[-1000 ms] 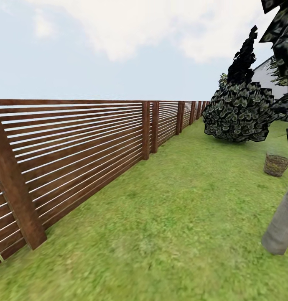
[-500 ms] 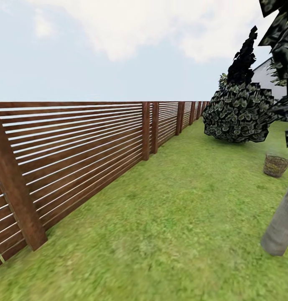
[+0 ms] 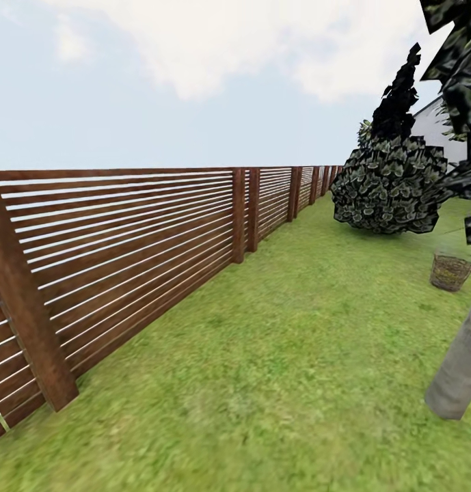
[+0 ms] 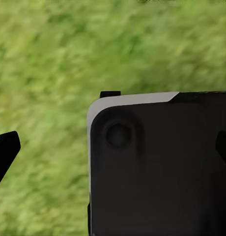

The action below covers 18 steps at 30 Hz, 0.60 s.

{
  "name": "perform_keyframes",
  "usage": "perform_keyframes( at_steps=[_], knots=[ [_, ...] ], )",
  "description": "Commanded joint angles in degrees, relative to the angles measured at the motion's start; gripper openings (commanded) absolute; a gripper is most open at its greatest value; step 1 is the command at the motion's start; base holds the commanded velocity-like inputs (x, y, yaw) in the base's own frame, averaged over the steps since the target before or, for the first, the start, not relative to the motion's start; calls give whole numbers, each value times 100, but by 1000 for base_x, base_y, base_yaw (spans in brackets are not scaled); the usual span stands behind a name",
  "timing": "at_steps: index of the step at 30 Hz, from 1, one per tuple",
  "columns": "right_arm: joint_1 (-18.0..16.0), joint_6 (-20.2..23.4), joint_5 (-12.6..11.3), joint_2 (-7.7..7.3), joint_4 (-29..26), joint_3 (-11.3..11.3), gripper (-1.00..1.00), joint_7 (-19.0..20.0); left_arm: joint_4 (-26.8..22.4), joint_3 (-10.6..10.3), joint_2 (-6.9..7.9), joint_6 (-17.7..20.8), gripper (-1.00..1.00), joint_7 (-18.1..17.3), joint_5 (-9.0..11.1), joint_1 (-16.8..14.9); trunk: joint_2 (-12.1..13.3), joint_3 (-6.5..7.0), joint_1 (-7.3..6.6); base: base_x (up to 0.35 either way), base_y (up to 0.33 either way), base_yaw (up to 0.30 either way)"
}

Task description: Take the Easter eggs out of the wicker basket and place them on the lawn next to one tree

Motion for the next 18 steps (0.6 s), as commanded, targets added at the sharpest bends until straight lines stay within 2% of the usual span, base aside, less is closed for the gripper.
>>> perform_keyframes(
  at_steps=[1,18],
  knots=[
    [-3,-29,-3,0,8,-4,100,-1,5,1,0,-20,100,-4,-1,-4,37,13,-22,0,0,0],
    [-3,-29,-4,0,8,-6,100,-1,-38,-14,3,-109,100,-4,0,-1,719,318,-395,0,0,0]
  ],
)
